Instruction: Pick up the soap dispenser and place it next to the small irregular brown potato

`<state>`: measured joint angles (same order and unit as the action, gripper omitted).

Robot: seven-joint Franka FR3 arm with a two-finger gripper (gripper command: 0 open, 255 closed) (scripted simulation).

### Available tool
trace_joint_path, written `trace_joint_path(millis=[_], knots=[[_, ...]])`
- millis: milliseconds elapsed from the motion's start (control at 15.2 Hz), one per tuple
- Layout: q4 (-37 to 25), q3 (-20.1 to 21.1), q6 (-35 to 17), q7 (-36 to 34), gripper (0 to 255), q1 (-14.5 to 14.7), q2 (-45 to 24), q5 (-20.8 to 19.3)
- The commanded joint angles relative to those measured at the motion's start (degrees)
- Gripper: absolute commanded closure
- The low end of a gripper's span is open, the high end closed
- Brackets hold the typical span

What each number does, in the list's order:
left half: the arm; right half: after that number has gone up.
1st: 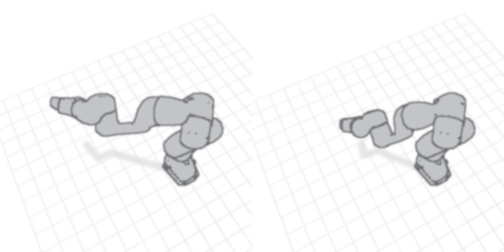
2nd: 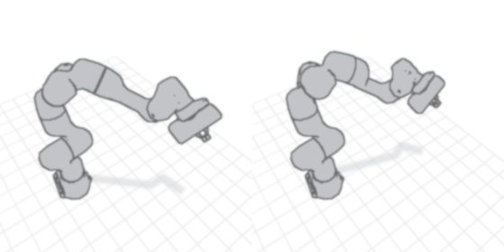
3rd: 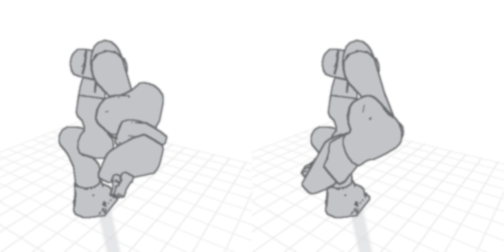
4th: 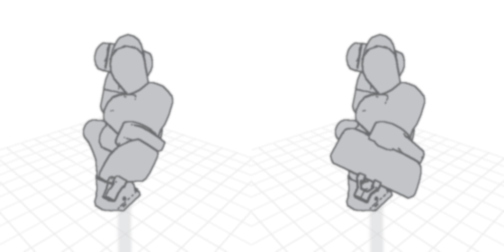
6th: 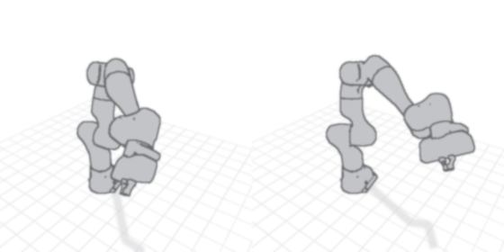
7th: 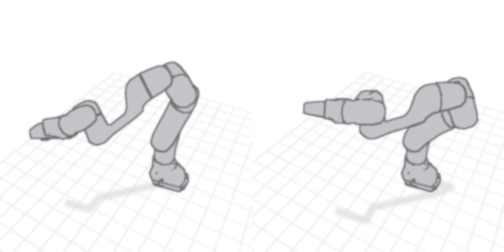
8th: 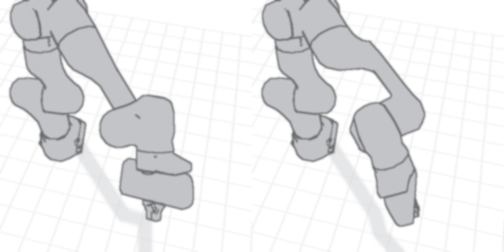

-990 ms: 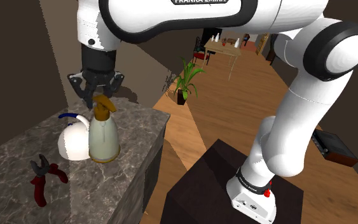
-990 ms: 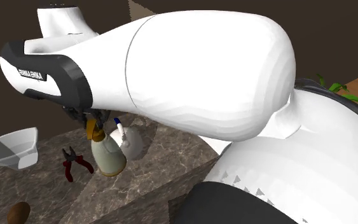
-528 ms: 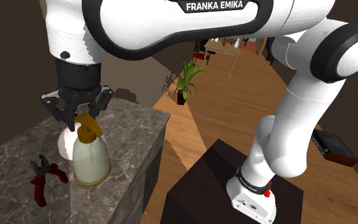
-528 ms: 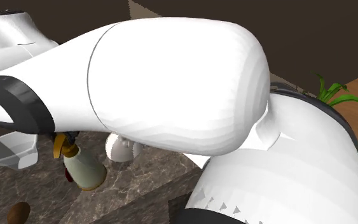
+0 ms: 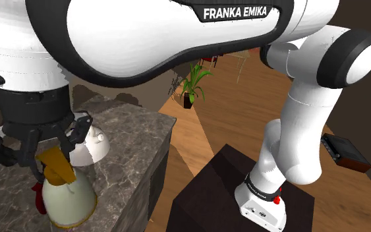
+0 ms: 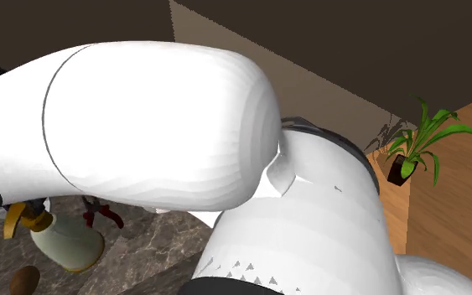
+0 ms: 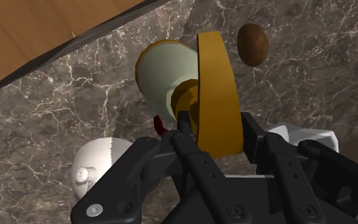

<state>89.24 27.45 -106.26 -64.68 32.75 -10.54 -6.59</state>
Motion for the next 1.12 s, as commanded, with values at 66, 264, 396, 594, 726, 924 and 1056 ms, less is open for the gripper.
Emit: trace_joint_path(millis=[66,264,396,594,726,924,1056], knots=[[-4.96,1.21,1.58,-4.60,255,3.44,-4.06,-2.71],[-7.80,1.73,2.12,-7.54,255,6.04,-6.87,-4.55],[-6.02,1.67,0.51,-7.62,255,5.84,-6.70,-4.51],[-3.54,1.60,-1.85,-7.78,255,5.60,-6.58,-4.52],[-1.99,1.54,-3.38,-7.90,255,5.47,-6.58,-4.58],[0.18,1.43,-5.64,-8.11,255,5.33,-6.69,-4.74],[1.53,1.36,-7.10,-8.28,255,5.26,-6.84,-4.90]])
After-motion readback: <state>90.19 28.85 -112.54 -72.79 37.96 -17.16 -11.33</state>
